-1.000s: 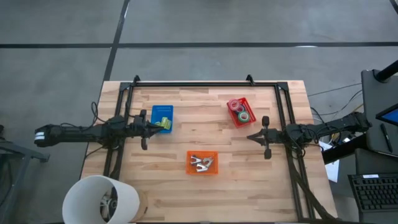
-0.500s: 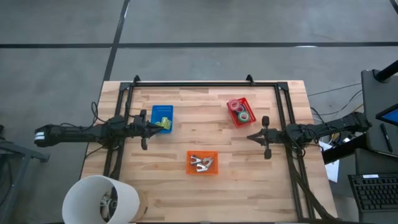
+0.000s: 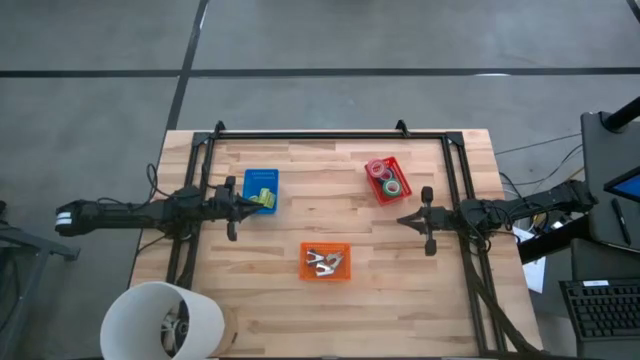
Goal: Pick and place Stapler, Stapler remover, tape
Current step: Return to Home Position
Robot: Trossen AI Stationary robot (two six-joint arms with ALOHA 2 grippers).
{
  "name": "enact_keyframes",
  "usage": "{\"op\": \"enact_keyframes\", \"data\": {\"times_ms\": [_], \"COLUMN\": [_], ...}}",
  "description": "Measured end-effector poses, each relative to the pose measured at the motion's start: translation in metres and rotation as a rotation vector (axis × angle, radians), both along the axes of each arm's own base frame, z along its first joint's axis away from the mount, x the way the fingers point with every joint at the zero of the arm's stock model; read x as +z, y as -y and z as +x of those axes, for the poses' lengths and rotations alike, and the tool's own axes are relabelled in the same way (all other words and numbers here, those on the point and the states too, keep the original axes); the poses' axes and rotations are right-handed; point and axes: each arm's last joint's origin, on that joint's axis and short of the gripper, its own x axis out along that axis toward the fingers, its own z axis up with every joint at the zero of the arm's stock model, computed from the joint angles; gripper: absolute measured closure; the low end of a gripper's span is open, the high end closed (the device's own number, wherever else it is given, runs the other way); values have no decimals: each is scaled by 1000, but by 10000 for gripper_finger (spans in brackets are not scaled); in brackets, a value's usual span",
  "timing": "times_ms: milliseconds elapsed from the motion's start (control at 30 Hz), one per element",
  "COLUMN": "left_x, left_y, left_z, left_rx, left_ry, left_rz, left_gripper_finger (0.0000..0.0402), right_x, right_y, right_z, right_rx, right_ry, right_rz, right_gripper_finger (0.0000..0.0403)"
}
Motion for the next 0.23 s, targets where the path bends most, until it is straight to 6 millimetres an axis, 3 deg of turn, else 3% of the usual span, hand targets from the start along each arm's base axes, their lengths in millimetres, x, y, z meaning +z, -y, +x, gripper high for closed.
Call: {"op": "enact_keyframes", "data": {"times_ms": [233], "left_x": [0], "left_y": [0], "left_z": [0], "left_rx": [-2], "left_ry": [0], "left_rz": [0], "left_gripper_finger": [376], "right_x": [0], "right_y": [0], "right_z": [0], "right_rx": [0], "right_ry": [0], "right_rz": [-1], "right_gripper_finger": [394]}}
